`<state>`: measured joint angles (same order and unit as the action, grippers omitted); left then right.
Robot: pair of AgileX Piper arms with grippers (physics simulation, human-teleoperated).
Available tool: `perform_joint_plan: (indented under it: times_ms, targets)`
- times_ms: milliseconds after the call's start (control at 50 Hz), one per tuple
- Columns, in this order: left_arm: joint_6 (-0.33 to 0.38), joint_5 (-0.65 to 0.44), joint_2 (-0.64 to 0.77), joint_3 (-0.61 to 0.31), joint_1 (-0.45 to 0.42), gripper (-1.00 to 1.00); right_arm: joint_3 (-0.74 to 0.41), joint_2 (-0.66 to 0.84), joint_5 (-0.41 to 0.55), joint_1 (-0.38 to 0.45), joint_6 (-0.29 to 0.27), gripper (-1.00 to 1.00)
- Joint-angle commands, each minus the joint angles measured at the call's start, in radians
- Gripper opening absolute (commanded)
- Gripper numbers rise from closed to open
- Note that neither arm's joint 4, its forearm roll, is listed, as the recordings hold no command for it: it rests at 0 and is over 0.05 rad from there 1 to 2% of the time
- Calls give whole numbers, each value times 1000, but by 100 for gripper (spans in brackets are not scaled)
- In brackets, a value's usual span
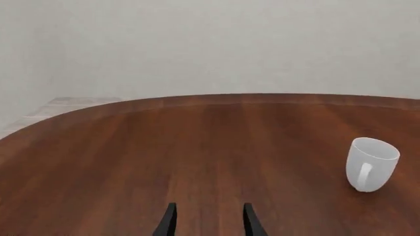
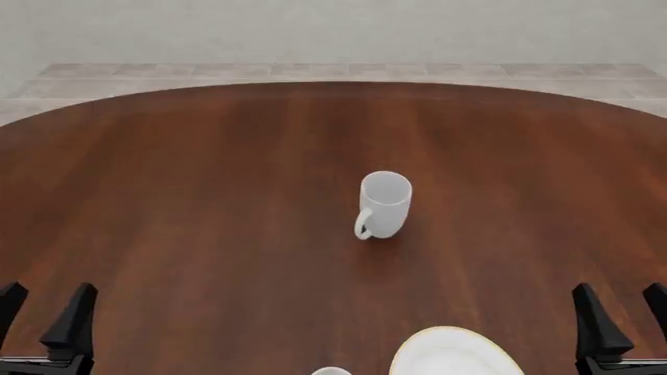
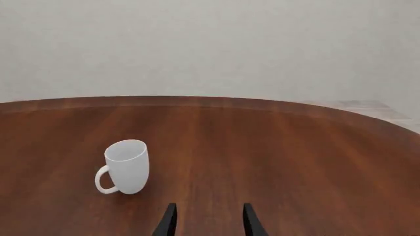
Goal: Put the white mug on the plate.
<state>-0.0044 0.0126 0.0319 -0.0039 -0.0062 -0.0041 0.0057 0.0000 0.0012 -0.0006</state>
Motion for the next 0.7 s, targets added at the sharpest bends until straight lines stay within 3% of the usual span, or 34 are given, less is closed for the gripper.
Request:
perform_joint_plan:
  times_ms: [20,40,160,240,280,400,420,460,500,580,700]
  targets:
    - [-30,-8,80,-70,-39,100,2,7,-9,0,0,100]
    - [-27,15,65,-28,-43,100,2,7,-9,0,0,100]
    - [-98,-7,198,-106,-82,100,2,7,-9,0,0,100]
    - [-50,-29,221,-146,-119,100,2,7,-9,0,0,100]
    - [-69,-29,304,-193,-135,100,2,7,-9,0,-1,100]
    - [-90,-96,345,-292,-168,100,2,7,-9,0,0,100]
    - [-96,-176,360,-381,-184,100,2,7,-9,0,0,100]
    - [-98,-169,356,-368,-191,100,2,7,-9,0,-1,100]
    - [-12,-200,296,-395,-198,100,2,7,-9,0,0,100]
    - [-110,-273,338,-479,-214,100,2,7,-9,0,0,100]
    - [-49,-337,415,-549,-271,100,2,7,-9,0,0,100]
